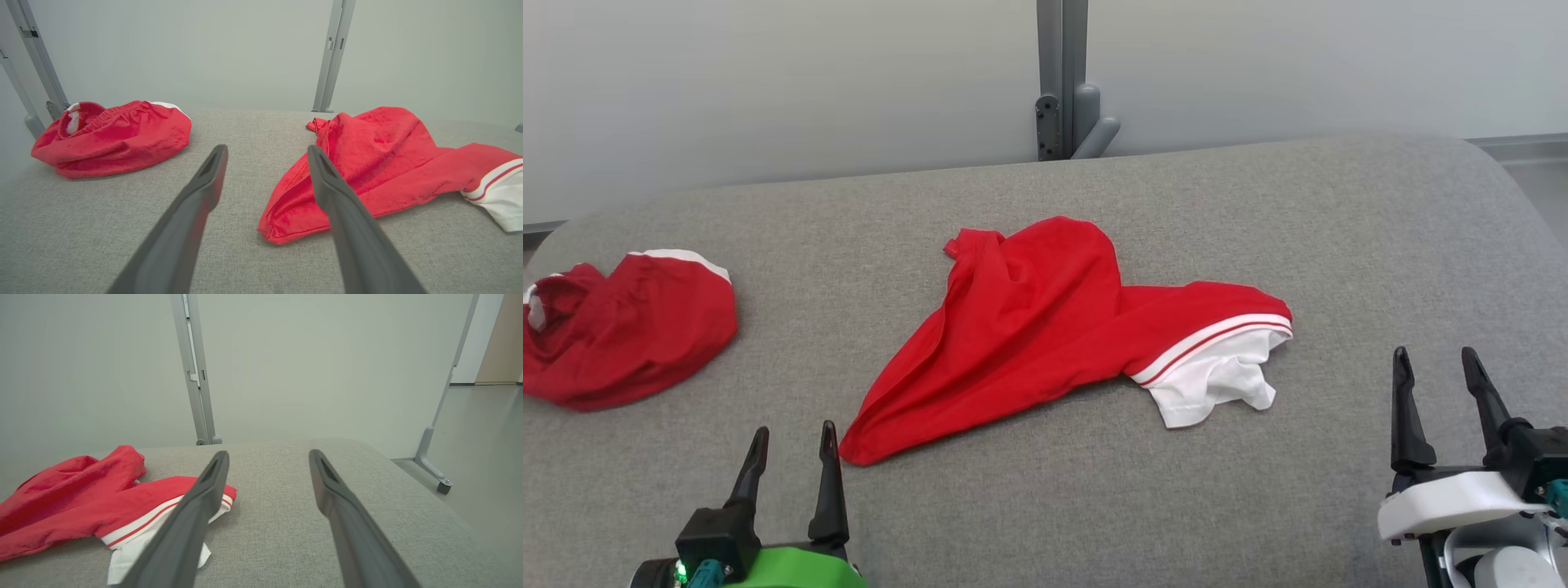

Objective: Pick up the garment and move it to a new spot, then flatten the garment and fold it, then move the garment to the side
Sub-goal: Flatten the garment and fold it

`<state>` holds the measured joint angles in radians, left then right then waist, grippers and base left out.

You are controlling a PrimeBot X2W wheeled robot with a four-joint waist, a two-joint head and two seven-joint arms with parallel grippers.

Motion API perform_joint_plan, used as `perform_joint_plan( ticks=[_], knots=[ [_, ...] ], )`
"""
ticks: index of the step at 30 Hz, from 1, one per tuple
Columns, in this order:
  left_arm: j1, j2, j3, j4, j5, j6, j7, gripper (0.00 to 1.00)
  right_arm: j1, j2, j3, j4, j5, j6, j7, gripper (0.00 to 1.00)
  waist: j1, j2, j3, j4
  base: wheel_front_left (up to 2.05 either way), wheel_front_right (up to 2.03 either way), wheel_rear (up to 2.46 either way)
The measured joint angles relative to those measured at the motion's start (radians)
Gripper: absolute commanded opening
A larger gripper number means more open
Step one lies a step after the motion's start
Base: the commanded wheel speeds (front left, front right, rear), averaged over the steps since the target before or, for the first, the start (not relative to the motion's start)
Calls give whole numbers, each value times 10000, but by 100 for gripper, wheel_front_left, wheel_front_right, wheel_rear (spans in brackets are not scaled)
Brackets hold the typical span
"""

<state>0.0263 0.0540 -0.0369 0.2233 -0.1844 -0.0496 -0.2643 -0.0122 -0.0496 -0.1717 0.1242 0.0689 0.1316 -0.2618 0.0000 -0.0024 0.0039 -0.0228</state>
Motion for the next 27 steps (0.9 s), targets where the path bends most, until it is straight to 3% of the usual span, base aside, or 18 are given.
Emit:
perform_joint_plan(
  ticks=[19, 27],
  knots=[
    [449, -33, -297, -280, -247, 188, 0, 100, 270, -2, 596, 134, 257, 0, 0, 100, 0, 0, -200, 183, 0, 0, 0],
    [386, -35, -439, -261, -253, 194, 0, 100, 202, -4, 970, 915, -247, 0, -8, 100, 0, 0, -49, 250, 0, 0, 0]
  ],
)
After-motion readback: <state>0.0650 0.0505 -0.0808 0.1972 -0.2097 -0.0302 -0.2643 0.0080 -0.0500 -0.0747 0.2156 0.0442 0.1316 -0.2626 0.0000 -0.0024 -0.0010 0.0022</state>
